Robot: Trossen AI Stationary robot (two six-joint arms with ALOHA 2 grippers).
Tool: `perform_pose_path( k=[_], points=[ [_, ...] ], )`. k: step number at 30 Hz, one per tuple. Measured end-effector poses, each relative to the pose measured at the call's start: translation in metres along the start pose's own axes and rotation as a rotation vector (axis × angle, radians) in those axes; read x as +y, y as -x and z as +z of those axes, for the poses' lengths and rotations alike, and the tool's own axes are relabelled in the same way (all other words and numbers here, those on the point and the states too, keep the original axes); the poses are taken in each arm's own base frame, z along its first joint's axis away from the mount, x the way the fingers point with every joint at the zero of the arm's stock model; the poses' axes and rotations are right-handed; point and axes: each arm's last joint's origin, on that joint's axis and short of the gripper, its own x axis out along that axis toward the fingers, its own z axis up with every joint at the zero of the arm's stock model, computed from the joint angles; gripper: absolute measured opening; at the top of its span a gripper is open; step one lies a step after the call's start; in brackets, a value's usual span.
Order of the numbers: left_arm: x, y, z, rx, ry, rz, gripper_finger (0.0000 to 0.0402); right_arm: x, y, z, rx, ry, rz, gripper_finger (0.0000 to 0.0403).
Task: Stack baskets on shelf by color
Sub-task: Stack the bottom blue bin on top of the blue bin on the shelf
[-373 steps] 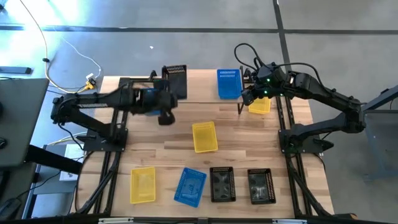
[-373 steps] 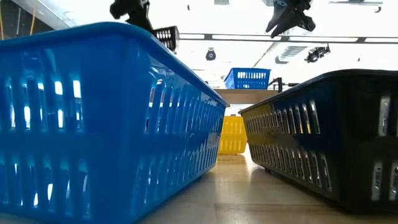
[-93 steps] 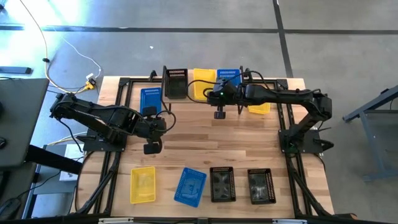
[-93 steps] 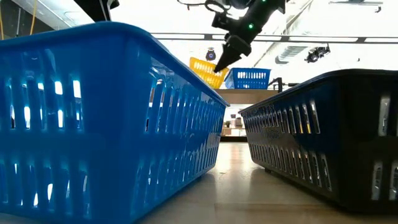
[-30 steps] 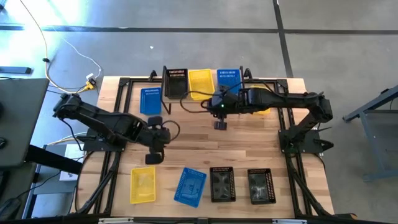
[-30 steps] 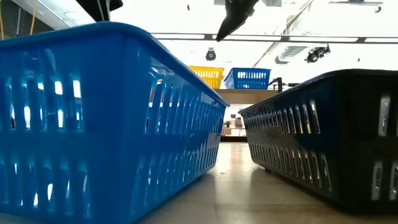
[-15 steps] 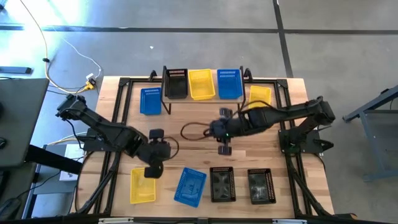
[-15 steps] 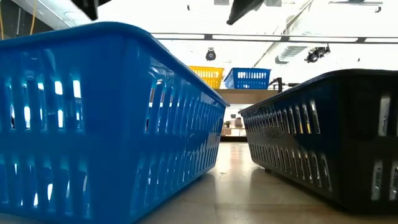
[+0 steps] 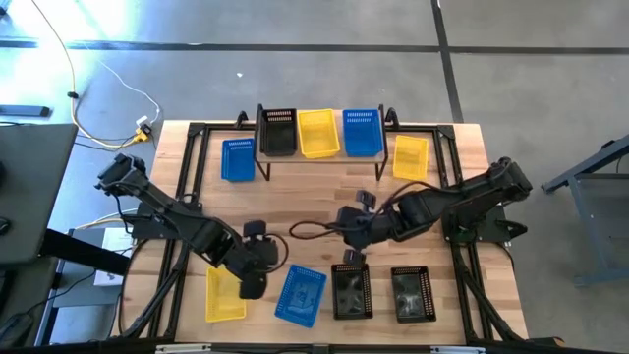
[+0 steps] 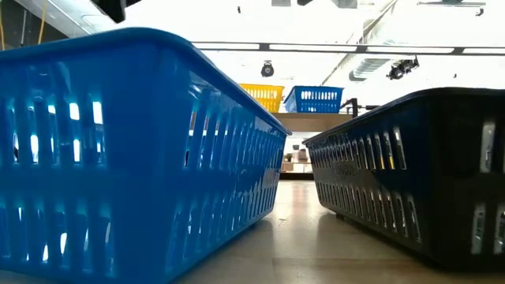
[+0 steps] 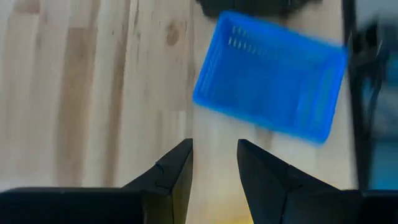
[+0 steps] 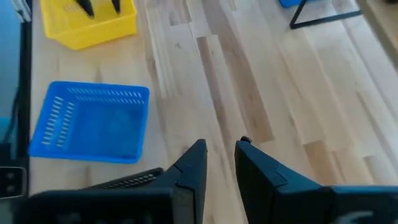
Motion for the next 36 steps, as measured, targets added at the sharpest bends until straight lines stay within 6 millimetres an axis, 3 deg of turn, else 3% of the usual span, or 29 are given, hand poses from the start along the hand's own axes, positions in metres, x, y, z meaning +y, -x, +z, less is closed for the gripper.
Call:
perform_pose_path(
  k=[6,23,36],
  points=[
    [-0.008,-0.019,0.004,-0.007,0.245,-0.004,0.0115,0.007,0.002,-0.002,-0.014,-0.058,0.016,0.0071],
    [-0.025,-0.079,-0.001,0.133,0.504,0.013,0.0115,0.007,0.003,-0.005,0.014,-0.037,0.008,0.0071],
    [-0.029,-0.091,-0.001,0.135,0.58,0.013,0.0115,0.007,0.003,-0.006,0.007,-0.015,-0.017,0.0071]
  ],
)
